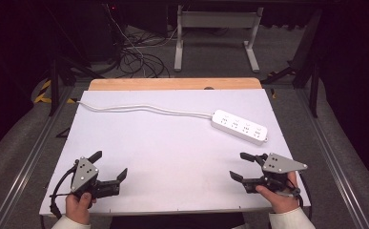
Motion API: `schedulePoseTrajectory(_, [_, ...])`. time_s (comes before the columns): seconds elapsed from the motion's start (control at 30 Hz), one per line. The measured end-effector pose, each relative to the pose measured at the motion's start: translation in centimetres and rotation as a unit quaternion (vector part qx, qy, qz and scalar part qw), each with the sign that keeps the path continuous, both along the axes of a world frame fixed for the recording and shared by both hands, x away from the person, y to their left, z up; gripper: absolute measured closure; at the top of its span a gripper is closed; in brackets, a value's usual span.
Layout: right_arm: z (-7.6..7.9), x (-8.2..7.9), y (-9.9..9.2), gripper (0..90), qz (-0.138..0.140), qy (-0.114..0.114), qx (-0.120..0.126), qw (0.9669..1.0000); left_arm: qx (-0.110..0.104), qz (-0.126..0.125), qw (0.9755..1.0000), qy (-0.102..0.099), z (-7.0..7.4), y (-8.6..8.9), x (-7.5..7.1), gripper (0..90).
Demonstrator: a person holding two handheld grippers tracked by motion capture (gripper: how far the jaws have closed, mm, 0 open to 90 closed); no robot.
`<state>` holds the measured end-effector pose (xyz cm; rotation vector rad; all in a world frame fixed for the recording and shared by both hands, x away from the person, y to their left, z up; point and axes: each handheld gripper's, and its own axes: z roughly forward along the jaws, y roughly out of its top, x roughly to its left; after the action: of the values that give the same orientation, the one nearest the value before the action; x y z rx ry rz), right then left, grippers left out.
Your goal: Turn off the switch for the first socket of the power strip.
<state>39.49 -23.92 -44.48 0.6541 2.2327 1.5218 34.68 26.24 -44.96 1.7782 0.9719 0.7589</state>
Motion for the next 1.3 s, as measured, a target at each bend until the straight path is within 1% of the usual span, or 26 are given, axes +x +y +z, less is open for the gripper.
schedulePoseTrajectory(0.17, [0.3, 0.0, 0.2, 26.2, 0.001, 0.002, 0.0, 1.0, 0.003, 0.0, 1.0, -0.001, 0.0, 0.0, 0.0, 1.9])
schedulePoseTrajectory(0.2, [0.3, 0.0, 0.3, 26.1, 0.0, 0.004, 0.0, 1.0, 0.002, -0.001, 1.0, -0.001, 0.0, 0.0, 0.0, 1.9])
schedulePoseTrajectory(0.23, [0.6, 0.2, 0.3, 26.1, -0.007, 0.014, -0.004, 0.9999, 0.002, -0.001, 1.0, 0.0, 0.0, -0.1, 0.0, 1.9])
schedulePoseTrajectory(0.3, [0.7, 0.4, 0.4, 26.1, -0.007, 0.019, -0.004, 0.9998, 0.004, -0.001, 1.0, 0.0, 0.0, -0.1, 0.0, 1.9])
schedulePoseTrajectory(0.43, [1.5, 0.7, 0.8, 26.2, -0.004, 0.022, -0.013, 0.9997, 0.006, 0.001, 1.0, 0.0, 0.1, -0.1, -0.1, 1.9])
schedulePoseTrajectory(0.47, [1.8, 0.9, 0.9, 26.1, -0.003, 0.021, -0.014, 0.9997, 0.01, 0.003, 0.9999, 0.002, 0.1, -0.1, 0.0, 1.9])
schedulePoseTrajectory(0.57, [2.3, 1.2, 1.2, 26.1, -0.003, 0.018, -0.025, 0.9995, 0.009, 0.003, 0.9999, 0.004, 0.1, 0.0, 0.0, 1.9])
schedulePoseTrajectory(0.67, [2.7, 1.6, 1.3, 23.6, -0.003, 0.024, -0.031, 0.9992, 0.009, 0.004, 0.9999, 0.005, 0.1, 0.0, 0.0, 1.9])
schedulePoseTrajectory(0.73, [3.0, 1.8, 1.4, 22.9, -0.007, 0.022, -0.031, 0.9993, 0.009, 0.004, 0.9999, 0.005, 0.1, 0.0, 0.0, 1.9])
schedulePoseTrajectory(0.8, [3.5, 2.0, 1.4, 21.6, -0.008, 0.022, -0.026, 0.9994, 0.01, 0.004, 0.9999, 0.005, 0.1, 0.0, 0.0, 1.9])
schedulePoseTrajectory(0.9, [4.1, 2.5, 1.5, 19.8, 0.003, 0.027, -0.024, 0.9993, 0.011, 0.005, 0.9999, 0.005, 0.1, 0.0, 0.0, 1.9])
schedulePoseTrajectory(0.97, [4.4, 2.7, 1.6, 19.8, 0.002, 0.024, -0.027, 0.9993, 0.011, 0.005, 0.9999, 0.004, 0.1, 0.0, 0.0, 1.9])
schedulePoseTrajectory(1.13, [4.8, 3.1, 1.7, 17.0, 0.001, 0.021, -0.026, 0.9994, 0.011, 0.004, 0.9999, 0.005, 0.1, 0.0, 0.0, 1.9])
schedulePoseTrajectory(1.17, [4.9, 3.3, 1.7, 13.7, 0.005, 0.024, -0.023, 0.9994, 0.012, 0.005, 0.9999, 0.005, 0.1, 0.0, 0.0, 1.9])
schedulePoseTrajectory(1.2, [4.9, 3.3, 1.7, 13.7, 0.005, 0.024, -0.023, 0.9994, 0.009, 0.008, 0.9999, 0.005, 0.0, -0.1, 0.0, 1.9])
schedulePoseTrajectory(1.23, [4.9, 3.5, 1.8, 12.8, 0.004, 0.03, -0.025, 0.9992, 0.014, 0.011, 0.9998, 0.006, 0.0, 0.0, 0.0, 1.9])
schedulePoseTrajectory(1.3, [5.0, 3.7, 2.0, 12.8, -0.005, 0.029, -0.025, 0.9992, 0.013, 0.012, 0.9998, 0.007, 0.0, 0.0, 0.0, 1.9])
